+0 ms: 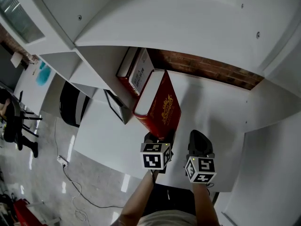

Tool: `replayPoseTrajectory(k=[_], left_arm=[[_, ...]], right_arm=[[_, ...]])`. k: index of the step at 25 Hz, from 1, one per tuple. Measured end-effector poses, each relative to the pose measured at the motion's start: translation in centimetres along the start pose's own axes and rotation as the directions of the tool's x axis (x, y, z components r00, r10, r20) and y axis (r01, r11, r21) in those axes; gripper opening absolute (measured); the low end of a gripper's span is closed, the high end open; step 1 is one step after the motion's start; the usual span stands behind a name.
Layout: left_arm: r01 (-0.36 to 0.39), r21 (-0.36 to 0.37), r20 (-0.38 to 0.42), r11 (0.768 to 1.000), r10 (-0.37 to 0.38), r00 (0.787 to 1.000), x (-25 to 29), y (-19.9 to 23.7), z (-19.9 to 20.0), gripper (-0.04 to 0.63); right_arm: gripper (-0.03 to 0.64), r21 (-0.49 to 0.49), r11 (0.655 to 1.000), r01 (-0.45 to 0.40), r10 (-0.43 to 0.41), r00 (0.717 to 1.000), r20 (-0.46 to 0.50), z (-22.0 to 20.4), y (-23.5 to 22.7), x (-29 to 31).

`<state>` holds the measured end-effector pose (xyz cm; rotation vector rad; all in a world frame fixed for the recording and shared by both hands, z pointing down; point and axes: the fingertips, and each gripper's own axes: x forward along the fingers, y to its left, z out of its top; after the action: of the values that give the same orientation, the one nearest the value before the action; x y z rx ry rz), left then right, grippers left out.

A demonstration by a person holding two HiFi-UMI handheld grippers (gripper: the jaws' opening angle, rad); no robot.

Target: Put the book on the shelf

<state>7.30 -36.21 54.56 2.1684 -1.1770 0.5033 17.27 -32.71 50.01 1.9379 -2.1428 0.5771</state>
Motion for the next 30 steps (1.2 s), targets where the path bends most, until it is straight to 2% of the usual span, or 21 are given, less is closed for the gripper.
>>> replayPoseTrajectory(k=[10, 25, 30], left_arm=[[0.010, 0.019, -0.021, 1.000, -0.009, 1.000, 2.9, 1.8, 1.8, 0.241], [0.015, 0.043, -0.062, 0.999, -0.012, 0.998, 7.1, 3.6, 2.3, 0.242], [0.019, 0.067, -0.049, 0.998, -0.015, 0.999, 8.1, 4.0, 2.8, 0.242]], right_arm=[[0.017, 0.003, 1.000, 0.025, -0.025, 1.000, -0.005, 0.4, 0.5, 2.4], [0.016, 0.017, 0.998, 0.064, -0.064, 0.998, -0.008, 0.8, -0.1, 5.4], [0.017, 0.018, 0.997, 0.080, -0.080, 0.997, -0.012, 0.8, -0.7, 5.9]])
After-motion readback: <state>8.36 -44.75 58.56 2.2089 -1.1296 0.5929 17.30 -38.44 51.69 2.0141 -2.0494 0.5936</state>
